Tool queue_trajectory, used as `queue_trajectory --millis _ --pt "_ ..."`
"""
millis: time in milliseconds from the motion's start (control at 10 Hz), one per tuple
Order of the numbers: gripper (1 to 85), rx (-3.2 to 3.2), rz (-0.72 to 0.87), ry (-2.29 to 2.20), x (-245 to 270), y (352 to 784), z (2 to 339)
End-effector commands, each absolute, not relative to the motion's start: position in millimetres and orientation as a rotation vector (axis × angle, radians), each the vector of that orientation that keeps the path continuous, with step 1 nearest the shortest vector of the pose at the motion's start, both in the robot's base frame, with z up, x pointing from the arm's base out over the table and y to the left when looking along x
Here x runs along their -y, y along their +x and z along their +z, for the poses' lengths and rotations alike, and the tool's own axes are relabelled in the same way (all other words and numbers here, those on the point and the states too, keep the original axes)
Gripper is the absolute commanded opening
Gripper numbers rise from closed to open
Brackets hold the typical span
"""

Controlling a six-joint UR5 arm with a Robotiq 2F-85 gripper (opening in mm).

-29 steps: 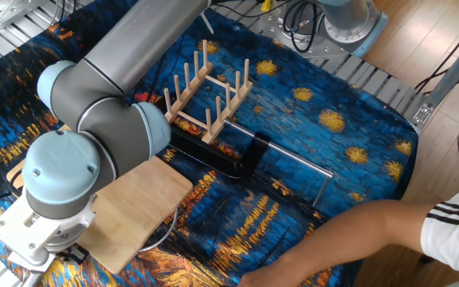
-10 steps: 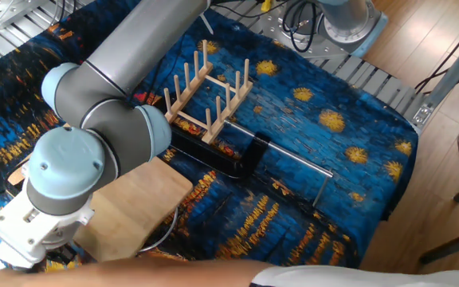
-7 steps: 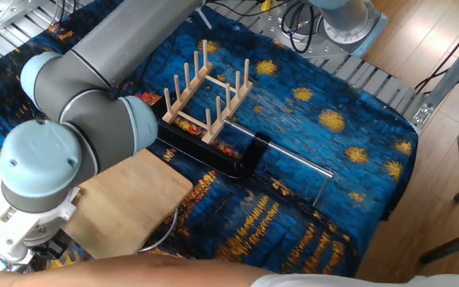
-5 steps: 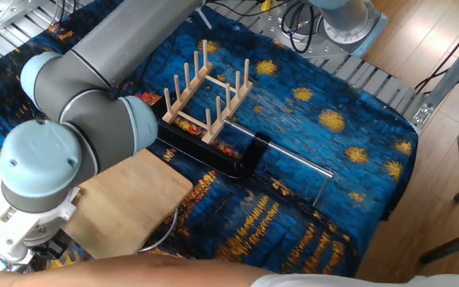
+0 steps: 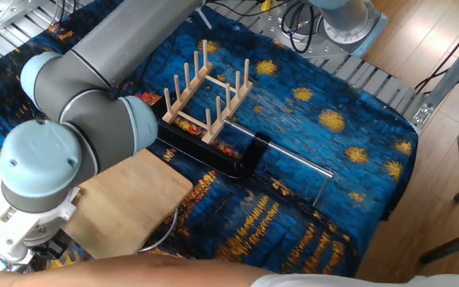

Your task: Put the knife on the knife rack

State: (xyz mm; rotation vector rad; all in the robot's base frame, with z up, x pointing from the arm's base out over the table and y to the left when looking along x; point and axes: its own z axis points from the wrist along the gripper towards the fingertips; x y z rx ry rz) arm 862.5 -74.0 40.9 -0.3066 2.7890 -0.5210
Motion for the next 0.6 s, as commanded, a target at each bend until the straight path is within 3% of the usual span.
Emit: queue_trajectory --millis 0,500 --pt "1.0 -2.831 -0.496 -0.308 82 856 47" --pt "1.0 -2.891 -0.419 -0.338 77 835 78"
